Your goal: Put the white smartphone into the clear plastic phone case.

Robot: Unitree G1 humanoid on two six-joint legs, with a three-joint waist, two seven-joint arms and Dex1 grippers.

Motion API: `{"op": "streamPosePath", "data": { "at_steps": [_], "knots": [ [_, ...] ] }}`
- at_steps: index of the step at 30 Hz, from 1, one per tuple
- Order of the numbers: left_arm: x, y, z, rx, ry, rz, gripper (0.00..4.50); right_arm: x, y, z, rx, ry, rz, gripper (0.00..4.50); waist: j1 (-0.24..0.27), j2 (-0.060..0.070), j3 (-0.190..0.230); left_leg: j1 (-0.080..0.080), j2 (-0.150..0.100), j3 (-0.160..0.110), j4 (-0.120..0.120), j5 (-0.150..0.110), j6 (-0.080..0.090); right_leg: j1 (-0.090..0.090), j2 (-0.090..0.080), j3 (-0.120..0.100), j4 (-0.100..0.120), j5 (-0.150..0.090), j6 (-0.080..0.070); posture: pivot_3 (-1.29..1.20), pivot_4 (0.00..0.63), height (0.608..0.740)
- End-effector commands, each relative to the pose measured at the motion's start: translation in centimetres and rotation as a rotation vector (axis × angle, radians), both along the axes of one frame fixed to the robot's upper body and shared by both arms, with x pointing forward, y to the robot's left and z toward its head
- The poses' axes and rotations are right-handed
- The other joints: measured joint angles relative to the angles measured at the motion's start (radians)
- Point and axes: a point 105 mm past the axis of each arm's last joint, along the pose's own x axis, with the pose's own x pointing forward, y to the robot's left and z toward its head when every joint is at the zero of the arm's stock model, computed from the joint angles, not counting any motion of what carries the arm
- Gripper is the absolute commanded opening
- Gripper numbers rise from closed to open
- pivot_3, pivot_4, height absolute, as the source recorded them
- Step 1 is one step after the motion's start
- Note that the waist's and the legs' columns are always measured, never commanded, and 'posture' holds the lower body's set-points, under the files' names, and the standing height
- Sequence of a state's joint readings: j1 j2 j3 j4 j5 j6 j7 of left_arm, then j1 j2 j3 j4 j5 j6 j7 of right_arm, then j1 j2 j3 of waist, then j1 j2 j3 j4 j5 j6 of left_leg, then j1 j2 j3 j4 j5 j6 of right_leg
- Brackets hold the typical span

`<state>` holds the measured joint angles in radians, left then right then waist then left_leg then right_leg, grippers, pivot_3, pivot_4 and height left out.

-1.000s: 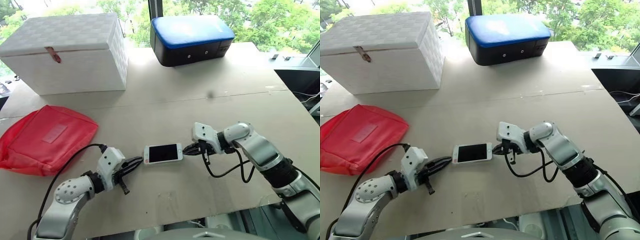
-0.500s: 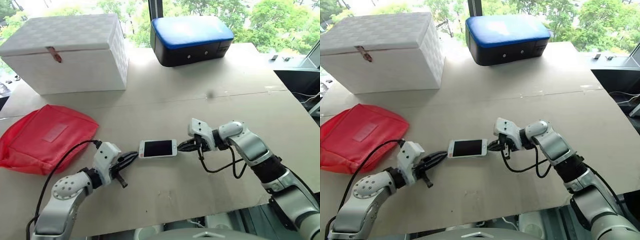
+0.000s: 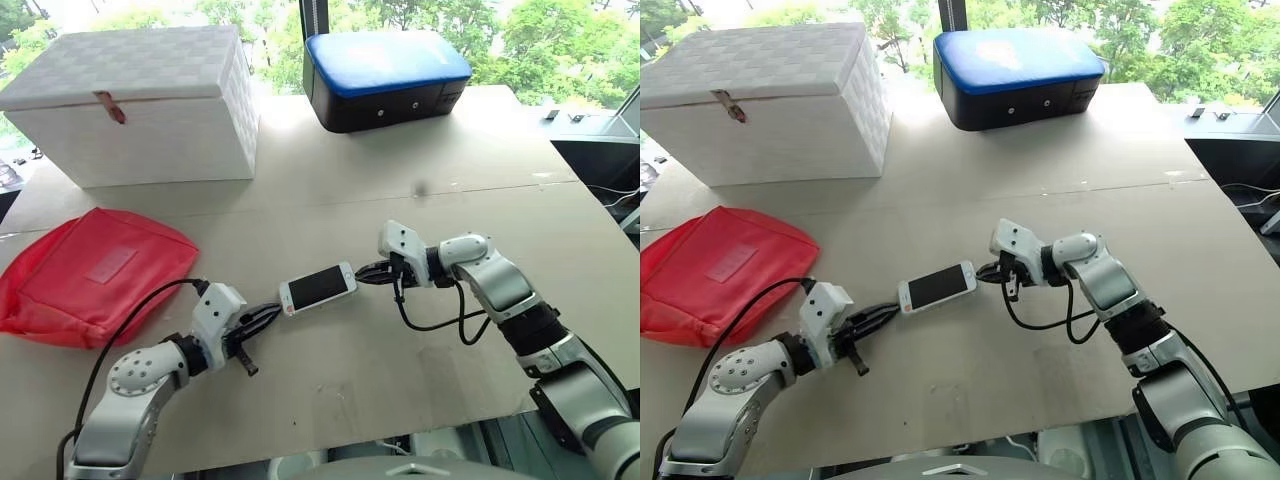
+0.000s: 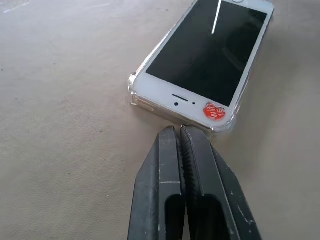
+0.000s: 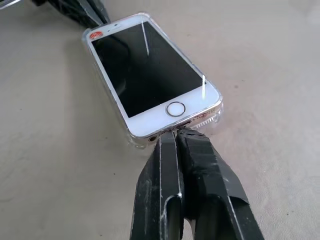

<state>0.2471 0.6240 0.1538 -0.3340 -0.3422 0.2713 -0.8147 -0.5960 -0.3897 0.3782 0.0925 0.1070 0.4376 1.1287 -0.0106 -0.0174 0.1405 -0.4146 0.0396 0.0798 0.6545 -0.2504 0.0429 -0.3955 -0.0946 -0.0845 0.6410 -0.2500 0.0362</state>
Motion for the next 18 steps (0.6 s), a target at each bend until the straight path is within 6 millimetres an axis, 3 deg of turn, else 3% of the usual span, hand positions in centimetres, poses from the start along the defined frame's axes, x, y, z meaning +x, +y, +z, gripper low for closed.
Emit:
{"op": "streamPosePath", "data": {
  "at_steps": [1, 5, 10, 14, 18],
  "knots": [
    [0.6, 0.6, 1.9, -0.002, -0.069, -0.015, 0.12, -0.1, -0.8, 2.2, 0.032, -0.073, -0.012, 0.0, 0.0, 0.0, 0.0, 0.0, 0.0, 0.0, 0.0, 0.0, 0.0, 0.0, 0.0, 0.0, 0.0, 0.0, 0.0, 0.0, 0.15, 0.734],
    [1.3, -0.1, 3.4, -0.03, -0.106, -0.054, 0.12, 0.0, -1.7, 3.6, 0.058, -0.099, -0.066, 0.0, 0.0, -0.001, 0.0, 0.0, 0.0, 0.0, 0.0, 0.0, 0.0, 0.0, 0.0, 0.0, 0.0, 0.0, 0.0, 0.0, 0.15, 0.734],
    [1.9, -3.3, 4.5, -0.068, -0.131, -0.162, 0.12, 0.2, -1.4, 4.7, 0.095, -0.116, -0.131, 0.0, 0.001, -0.001, 0.0, 0.0, 0.0, 0.0, 0.0, 0.0, 0.0, 0.0, 0.0, 0.0, 0.0, 0.0, 0.0, 0.0, 0.15, 0.734],
    [2.3, -4.3, 3.0, -0.036, -0.092, -0.194, 0.12, 0.1, 0.0, 4.4, 0.099, -0.12, -0.145, 0.0, -0.002, -0.001, 0.0, 0.0, 0.0, 0.001, 0.0, 0.0, 0.0, 0.0, 0.0, 0.001, 0.0, 0.0, 0.0, 0.0, 0.15, 0.734],
    [3.0, -3.7, 0.8, 0.004, -0.043, -0.158, 0.12, 0.2, 1.1, 4.1, 0.092, -0.119, -0.15, 0.0, -0.002, -0.001, 0.0, 0.0, 0.0, 0.001, 0.0, 0.0, 0.0, 0.0, 0.002, 0.001, 0.0, 0.0, 0.0, 0.0, 0.15, 0.734]
  ]
}}
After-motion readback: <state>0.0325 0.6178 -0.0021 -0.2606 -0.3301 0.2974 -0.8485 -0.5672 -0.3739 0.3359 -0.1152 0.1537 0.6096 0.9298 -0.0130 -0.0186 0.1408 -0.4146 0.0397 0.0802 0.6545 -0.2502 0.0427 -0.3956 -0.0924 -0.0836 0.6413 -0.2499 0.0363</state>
